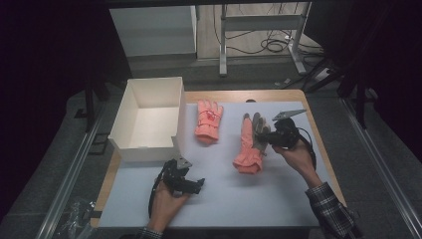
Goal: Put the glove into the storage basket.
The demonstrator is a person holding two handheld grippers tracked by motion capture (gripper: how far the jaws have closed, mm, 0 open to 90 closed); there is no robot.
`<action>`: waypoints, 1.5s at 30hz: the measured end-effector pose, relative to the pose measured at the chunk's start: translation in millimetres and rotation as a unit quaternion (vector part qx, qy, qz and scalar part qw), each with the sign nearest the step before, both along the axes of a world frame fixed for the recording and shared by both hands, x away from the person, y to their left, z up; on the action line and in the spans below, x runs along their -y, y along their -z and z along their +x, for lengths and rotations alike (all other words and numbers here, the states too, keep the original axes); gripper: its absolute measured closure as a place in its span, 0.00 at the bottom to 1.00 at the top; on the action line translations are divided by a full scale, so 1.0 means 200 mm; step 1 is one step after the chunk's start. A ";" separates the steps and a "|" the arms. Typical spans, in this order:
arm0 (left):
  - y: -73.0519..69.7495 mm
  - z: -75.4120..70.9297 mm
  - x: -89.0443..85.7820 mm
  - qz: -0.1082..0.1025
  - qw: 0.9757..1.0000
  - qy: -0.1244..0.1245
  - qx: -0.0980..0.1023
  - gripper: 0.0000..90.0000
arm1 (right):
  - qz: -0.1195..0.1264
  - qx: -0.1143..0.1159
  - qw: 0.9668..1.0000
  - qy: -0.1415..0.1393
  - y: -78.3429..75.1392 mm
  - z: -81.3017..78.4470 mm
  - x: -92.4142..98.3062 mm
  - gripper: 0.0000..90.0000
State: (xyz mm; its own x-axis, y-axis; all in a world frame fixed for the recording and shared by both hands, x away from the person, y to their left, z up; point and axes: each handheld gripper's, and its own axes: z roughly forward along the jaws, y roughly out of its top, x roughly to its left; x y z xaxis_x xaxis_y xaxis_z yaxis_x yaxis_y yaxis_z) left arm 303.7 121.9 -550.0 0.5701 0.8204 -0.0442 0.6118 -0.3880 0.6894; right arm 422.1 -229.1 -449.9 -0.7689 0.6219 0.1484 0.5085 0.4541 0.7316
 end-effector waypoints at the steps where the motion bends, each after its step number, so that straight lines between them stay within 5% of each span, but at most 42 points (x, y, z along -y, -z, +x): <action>1: 0.00 0.00 0.00 0.000 1.000 0.000 0.000 0.00 | 0.001 -0.001 1.000 -0.010 0.00 -0.02 -0.01 0.97; 10: 0.00 0.00 0.00 0.001 1.000 0.001 0.000 0.00 | 0.014 -0.019 0.997 -0.070 0.05 -0.17 -0.09 0.97; 20: 0.00 0.00 0.00 -0.001 1.000 -0.001 0.000 0.00 | -0.031 -0.019 0.993 -0.113 0.18 -0.17 -0.15 0.96; 26: 0.00 0.00 0.00 0.000 1.000 0.000 0.000 0.00 | -0.034 -0.013 0.993 -0.111 0.24 -0.13 -0.14 0.88; 34: 0.00 0.00 0.00 -0.001 1.000 -0.001 -0.001 0.00 | -0.033 0.019 0.996 -0.079 0.16 -0.10 -0.13 0.75; 45: 0.00 0.00 0.00 -0.001 1.000 -0.001 -0.001 0.00 | -0.024 0.024 0.998 -0.060 0.12 -0.05 -0.19 0.66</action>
State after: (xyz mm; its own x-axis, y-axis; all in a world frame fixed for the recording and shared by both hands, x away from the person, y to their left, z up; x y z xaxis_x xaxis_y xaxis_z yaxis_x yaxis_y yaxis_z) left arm 303.5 121.6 -550.0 0.5679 0.8217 -0.0472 0.6138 -0.3846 0.6894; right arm 411.9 -192.0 -474.2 -0.8432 0.5314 0.0816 0.4139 0.5448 0.7293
